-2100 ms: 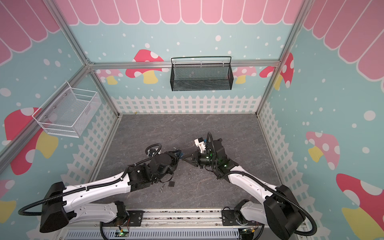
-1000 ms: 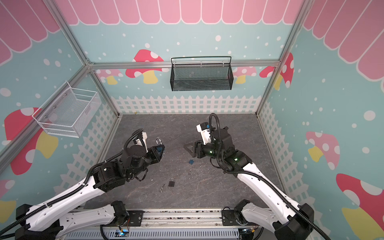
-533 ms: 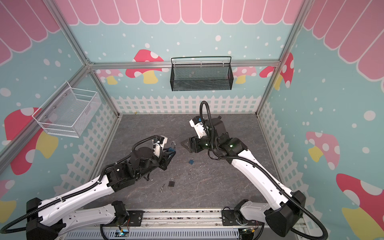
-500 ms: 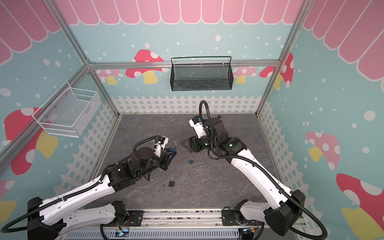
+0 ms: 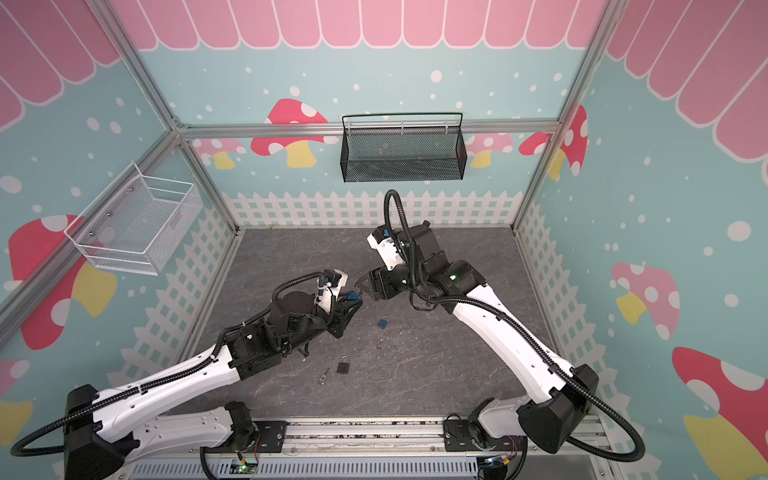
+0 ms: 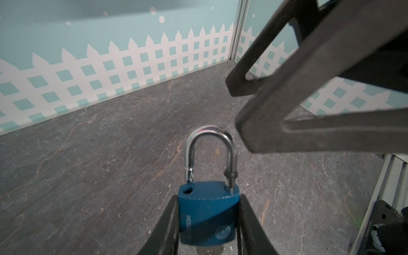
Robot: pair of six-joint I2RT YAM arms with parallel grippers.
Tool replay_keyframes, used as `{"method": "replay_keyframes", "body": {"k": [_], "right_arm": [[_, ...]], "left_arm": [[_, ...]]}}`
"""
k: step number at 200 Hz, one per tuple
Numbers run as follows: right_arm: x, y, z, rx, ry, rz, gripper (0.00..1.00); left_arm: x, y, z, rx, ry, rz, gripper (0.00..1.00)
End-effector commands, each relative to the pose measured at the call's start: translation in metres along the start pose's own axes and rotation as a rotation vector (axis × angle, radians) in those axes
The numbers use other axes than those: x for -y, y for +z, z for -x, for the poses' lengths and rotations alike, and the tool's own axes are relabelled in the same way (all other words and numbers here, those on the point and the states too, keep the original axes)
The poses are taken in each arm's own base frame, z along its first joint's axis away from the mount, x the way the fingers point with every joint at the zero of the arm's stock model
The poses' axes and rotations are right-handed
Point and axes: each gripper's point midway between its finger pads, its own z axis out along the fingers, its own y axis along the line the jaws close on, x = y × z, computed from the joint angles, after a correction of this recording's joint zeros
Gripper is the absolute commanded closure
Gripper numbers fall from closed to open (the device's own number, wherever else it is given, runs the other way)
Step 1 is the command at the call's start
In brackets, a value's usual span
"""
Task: Unlock with the key
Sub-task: 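Twist the inserted silver key with the right gripper to release the shackle, then open the right gripper and draw it back from the key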
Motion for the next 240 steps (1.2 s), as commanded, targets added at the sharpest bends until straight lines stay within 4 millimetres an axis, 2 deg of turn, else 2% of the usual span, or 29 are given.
{"method": "replay_keyframes", "body": {"k": [1,56,122,172,240], "right_arm": [[0.001,0.001,0.001,-0.027,-0.053,-0.026,0.3],[0.011,0.012,-0.003,-0.089,-0.065,-0.077,0.3],[0.036,0.018,-0.007,-0.179,-0.092,-0.212,0.3],[0.046,0.016,-0.01,-0.219,-0.097,-0.262,0.24],[0.038,0.008,-0.019,-0.21,-0.054,-0.162,0.22]], "left_arm": [[0.008,-0.002,0.021,0.068,0.013,-0.032,1.0],[0.01,-0.001,0.02,0.065,0.034,-0.033,1.0],[0.009,-0.004,0.017,0.058,0.064,-0.029,1.0],[0.009,-0.008,0.018,0.079,0.071,-0.023,1.0],[0.003,-0.012,0.02,0.105,0.053,-0.001,1.0]]}}
